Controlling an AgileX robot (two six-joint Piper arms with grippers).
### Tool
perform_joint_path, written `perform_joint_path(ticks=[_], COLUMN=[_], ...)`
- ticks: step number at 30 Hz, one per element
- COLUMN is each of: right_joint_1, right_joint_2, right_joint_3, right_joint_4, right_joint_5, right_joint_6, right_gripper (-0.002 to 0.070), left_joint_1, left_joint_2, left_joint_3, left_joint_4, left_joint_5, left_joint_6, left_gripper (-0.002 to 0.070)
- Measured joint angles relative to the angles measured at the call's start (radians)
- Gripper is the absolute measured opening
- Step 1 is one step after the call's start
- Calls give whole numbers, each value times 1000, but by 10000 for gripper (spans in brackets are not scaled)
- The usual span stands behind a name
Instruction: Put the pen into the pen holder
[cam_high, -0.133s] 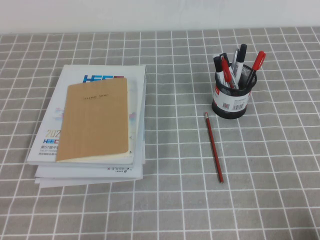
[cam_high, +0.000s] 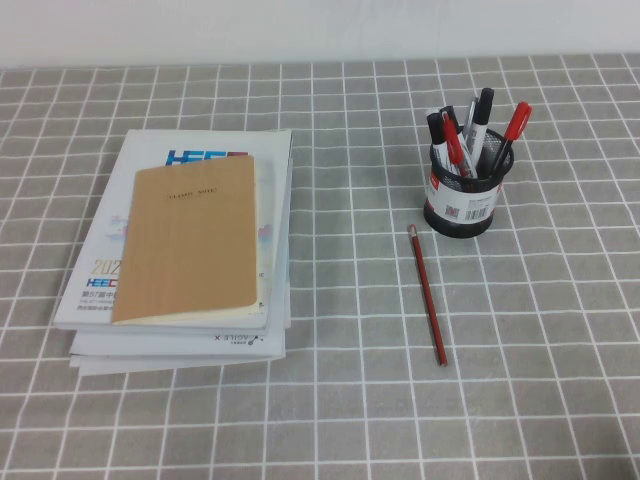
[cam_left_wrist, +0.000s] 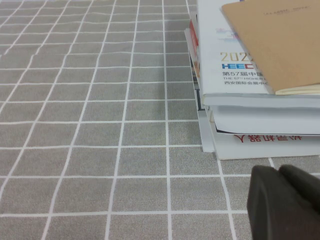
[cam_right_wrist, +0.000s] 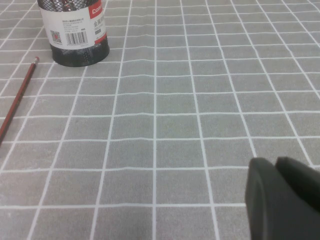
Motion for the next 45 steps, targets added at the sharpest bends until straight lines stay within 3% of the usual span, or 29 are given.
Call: perform_joint_path(ticks=[26,32,40,45], right_joint_1=[0,0,0,0], right_joint_2=[0,0,0,0], right_joint_3=[0,0,0,0], right_joint_4=[53,360,1105,1204], right_joint_5=[0,0,-65,-121], right_joint_6=[0,0,0,0], right_gripper=[-13,-13,-13,-12], left_joint_1=[0,0,0,0], left_joint_2=[0,0,0,0], left_joint_3=[0,0,0,0], left_joint_4=[0,0,0,0], left_joint_5=[0,0,0,0], left_joint_6=[0,0,0,0], left_gripper=[-5,-5,-5,-5])
